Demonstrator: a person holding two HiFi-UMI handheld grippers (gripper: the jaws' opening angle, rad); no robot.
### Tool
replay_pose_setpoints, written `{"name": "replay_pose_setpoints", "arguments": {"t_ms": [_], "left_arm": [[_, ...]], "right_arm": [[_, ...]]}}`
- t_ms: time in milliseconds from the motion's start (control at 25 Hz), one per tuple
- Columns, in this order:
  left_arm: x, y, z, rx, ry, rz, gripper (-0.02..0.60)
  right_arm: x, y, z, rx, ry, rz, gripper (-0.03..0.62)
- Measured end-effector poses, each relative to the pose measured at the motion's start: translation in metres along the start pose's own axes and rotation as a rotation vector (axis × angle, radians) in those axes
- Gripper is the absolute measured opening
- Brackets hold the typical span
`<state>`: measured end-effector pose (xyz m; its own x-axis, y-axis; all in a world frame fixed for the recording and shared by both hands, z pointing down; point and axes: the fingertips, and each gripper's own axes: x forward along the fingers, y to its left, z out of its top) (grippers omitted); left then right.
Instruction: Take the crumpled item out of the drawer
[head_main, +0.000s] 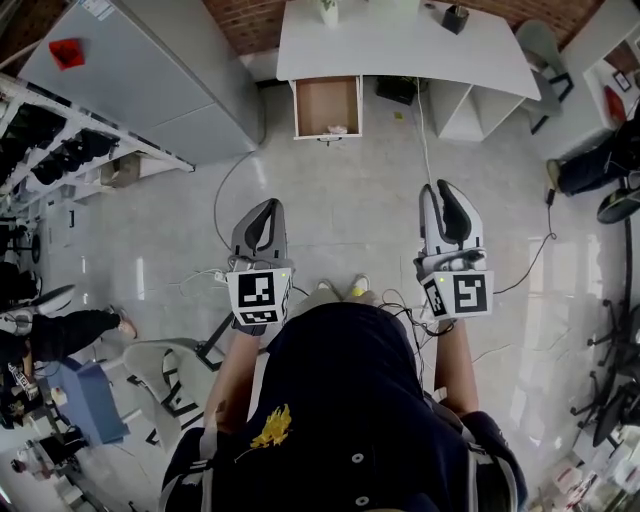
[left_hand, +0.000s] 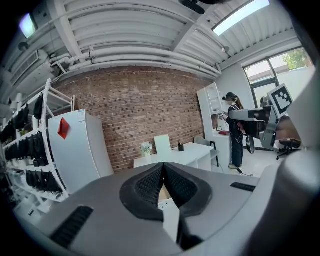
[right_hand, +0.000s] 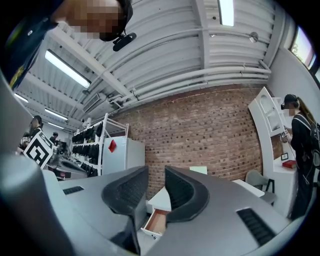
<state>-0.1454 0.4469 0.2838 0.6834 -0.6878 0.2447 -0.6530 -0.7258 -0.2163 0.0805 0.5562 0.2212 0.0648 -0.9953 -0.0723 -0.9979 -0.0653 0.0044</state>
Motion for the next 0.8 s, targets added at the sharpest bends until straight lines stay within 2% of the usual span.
{"name": "replay_pose_setpoints", "arguments": {"t_ms": [40, 80, 200, 320, 400, 800], "left_arm": [[0.003, -0.002, 0.0, 0.003, 0.001, -0.004, 0.018], [0.006, -0.004, 0.001, 0.005, 0.002, -0.007, 0.018], [0.018, -0.005, 0.005, 0.005, 0.007, -0.011, 0.018], [0.031, -0.004, 0.008, 0.002, -0.001, -0.015, 0.018], [0.043, -0.001, 0.006, -0.007, 0.003, -0.018, 0.018], [0.147, 0.065, -0.006, -0.063, 0.015, -0.014, 0.018]], "right_arm": [[0.002, -0.001, 0.0, 0.001, 0.0, 0.006, 0.159], [0.004, -0.002, 0.0, 0.0, 0.0, 0.012, 0.2], [0.015, -0.005, 0.001, 0.007, -0.003, 0.034, 0.289], [0.03, -0.006, -0.005, 0.017, 0.003, 0.045, 0.413], [0.044, -0.006, -0.011, 0.008, 0.021, 0.049, 0.463], [0.163, -0.016, -0.041, -0.042, 0.093, 0.076, 0.476]]}}
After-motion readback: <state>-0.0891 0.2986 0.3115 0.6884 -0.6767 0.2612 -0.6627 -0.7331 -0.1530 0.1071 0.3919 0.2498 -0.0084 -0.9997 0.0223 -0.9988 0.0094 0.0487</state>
